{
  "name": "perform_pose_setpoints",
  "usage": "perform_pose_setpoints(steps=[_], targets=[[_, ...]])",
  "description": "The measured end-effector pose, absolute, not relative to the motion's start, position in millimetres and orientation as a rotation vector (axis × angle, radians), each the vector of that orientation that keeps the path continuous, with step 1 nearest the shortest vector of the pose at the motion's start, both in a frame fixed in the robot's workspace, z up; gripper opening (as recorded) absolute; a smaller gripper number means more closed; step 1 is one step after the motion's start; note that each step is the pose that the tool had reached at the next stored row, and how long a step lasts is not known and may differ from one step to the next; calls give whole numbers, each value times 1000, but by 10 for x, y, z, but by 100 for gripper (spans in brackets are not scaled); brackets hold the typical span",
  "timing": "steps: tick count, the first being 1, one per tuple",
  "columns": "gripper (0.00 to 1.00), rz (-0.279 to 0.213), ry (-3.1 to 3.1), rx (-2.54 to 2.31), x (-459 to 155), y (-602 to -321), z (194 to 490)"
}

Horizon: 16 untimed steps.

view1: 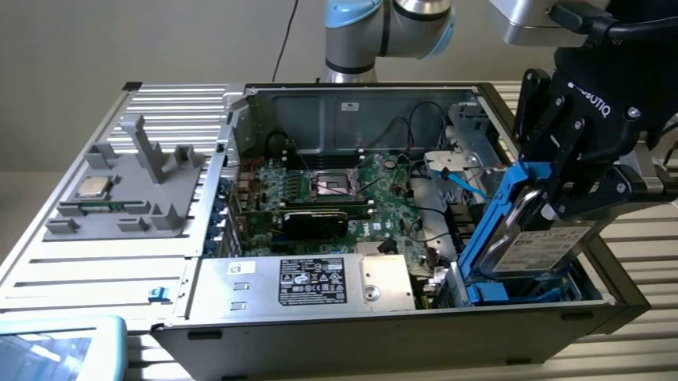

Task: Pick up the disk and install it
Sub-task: 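Insert the disk into the insertion slot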

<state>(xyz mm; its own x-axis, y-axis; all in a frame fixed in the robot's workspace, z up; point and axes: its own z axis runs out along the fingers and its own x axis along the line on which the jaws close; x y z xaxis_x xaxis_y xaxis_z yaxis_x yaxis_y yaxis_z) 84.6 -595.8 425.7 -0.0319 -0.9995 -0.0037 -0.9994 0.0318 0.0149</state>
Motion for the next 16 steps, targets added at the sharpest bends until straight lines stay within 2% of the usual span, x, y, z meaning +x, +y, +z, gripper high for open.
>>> perform_pose_setpoints(steps=[16], targets=[[37, -21, -2249, 2183, 851, -5952, 4177]])
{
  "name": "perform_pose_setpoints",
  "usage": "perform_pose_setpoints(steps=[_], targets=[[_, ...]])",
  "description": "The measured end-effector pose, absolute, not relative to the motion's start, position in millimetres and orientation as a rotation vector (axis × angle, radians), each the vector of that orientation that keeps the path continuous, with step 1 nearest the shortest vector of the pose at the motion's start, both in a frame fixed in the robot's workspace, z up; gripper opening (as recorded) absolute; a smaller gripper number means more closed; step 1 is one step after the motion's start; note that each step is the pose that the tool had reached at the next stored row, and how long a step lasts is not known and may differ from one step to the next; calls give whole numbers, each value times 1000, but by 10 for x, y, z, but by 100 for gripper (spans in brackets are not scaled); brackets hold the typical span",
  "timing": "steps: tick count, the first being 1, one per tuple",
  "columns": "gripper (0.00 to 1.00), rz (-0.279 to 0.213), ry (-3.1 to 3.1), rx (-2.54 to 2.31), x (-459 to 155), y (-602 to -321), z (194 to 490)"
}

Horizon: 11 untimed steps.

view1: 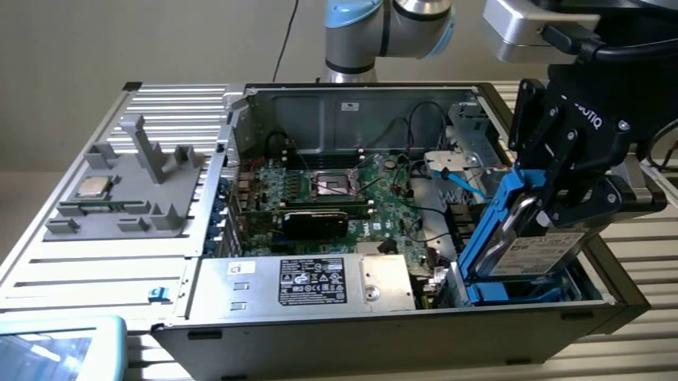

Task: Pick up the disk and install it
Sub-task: 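Insert the disk into the insertion slot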

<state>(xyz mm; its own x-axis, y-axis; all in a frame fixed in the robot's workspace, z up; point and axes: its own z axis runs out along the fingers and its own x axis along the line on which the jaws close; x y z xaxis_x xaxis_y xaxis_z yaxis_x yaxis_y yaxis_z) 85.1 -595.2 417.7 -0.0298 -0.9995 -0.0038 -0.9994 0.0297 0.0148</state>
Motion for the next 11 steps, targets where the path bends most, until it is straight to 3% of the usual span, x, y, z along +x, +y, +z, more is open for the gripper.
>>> perform_pose_setpoints(steps=[11], targets=[[37, -21, -2242, 2189, 851, -5935, 4152]])
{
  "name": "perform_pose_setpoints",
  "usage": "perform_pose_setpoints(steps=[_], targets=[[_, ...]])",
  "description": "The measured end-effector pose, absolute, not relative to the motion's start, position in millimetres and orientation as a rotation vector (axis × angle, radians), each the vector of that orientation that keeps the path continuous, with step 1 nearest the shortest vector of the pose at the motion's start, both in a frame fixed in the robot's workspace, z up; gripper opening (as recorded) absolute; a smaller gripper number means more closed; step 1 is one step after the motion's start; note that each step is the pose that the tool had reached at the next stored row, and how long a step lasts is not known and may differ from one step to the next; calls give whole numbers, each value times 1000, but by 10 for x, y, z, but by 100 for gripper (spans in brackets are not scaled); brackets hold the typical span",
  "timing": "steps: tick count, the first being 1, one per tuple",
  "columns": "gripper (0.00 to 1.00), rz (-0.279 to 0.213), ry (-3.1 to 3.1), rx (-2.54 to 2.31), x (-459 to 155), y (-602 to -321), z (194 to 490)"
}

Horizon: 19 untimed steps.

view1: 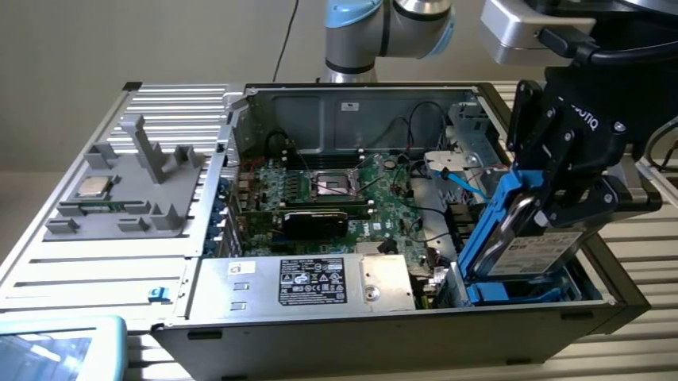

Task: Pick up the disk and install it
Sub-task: 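Insert the disk into the insertion slot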

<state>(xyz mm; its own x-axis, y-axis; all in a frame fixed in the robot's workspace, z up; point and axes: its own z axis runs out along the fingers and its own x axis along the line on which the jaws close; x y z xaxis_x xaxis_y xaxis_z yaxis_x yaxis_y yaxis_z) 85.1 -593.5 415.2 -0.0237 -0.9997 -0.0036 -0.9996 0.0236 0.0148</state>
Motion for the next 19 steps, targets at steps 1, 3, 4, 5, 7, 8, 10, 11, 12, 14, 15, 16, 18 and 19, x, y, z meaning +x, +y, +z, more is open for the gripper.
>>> perform_pose_setpoints(steps=[1, 3, 4, 5, 7, 8, 10, 11, 12, 14, 15, 16, 18, 19], targets=[[37, -21, -2241, 2190, 851, -5935, 4148], [37, -21, -2240, 2192, 851, -5935, 4140], [37, -21, -2239, 2192, 851, -5935, 4136], [37, -21, -2238, 2193, 850, -5936, 4132], [37, -21, -2237, 2195, 850, -5936, 4124], [37, -21, -2236, 2195, 851, -5936, 4120], [37, -21, -2235, 2197, 851, -5936, 4110], [37, -21, -2234, 2197, 851, -5936, 4105], [37, -21, -2234, 2198, 851, -5936, 4098], [37, -21, -2233, 2199, 850, -5936, 4085], [37, -21, -2232, 2199, 851, -5935, 4079], [37, -21, -2232, 2200, 851, -5935, 4073], [37, -21, -2231, 2200, 851, -5936, 4061], [37, -21, -2231, 2201, 850, -5936, 4056]])
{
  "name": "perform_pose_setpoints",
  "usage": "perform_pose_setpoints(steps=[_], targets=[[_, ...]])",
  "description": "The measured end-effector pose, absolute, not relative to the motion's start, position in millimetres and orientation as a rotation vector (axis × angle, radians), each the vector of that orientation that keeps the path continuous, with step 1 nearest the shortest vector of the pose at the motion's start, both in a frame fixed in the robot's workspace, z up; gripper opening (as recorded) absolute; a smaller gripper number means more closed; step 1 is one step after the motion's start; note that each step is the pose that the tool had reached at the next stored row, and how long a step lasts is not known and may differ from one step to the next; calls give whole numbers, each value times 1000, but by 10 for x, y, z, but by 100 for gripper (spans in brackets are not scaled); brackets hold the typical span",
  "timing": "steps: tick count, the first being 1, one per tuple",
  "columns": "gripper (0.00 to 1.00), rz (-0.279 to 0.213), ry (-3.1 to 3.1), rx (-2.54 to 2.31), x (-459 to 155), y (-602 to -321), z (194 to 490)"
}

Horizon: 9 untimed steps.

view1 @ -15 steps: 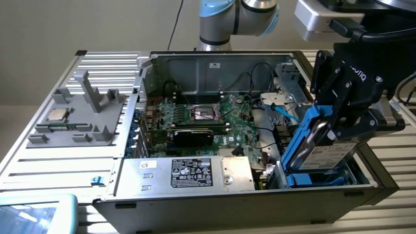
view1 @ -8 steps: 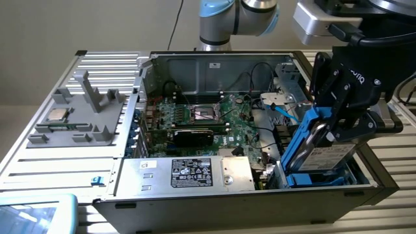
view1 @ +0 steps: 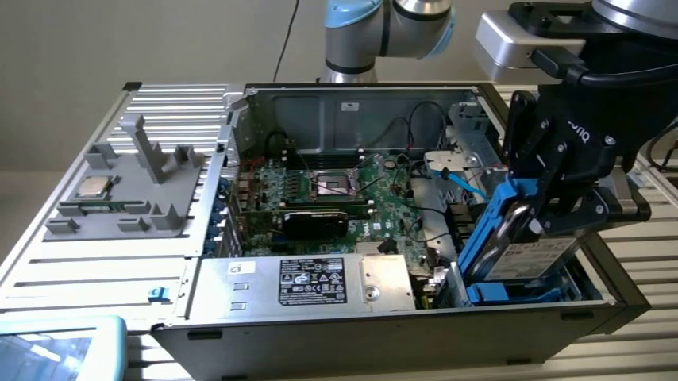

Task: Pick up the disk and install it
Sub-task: 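Insert the disk into the insertion slot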

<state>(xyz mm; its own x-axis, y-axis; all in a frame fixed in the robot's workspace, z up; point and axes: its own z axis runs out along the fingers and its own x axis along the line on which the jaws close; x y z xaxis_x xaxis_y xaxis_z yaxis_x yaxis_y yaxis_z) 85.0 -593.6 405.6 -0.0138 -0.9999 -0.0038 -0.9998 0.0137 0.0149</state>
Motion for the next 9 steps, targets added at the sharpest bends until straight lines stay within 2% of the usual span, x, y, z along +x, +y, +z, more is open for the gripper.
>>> perform_pose_setpoints(steps=[6, 7, 8, 9], targets=[[39, -21, -2229, 2203, 852, -5936, 4034], [45, -20, -2228, 2203, 853, -5936, 4031], [45, -21, -2227, 2205, 856, -5935, 4030], [52, -21, -2226, 2206, 860, -5935, 4030]])
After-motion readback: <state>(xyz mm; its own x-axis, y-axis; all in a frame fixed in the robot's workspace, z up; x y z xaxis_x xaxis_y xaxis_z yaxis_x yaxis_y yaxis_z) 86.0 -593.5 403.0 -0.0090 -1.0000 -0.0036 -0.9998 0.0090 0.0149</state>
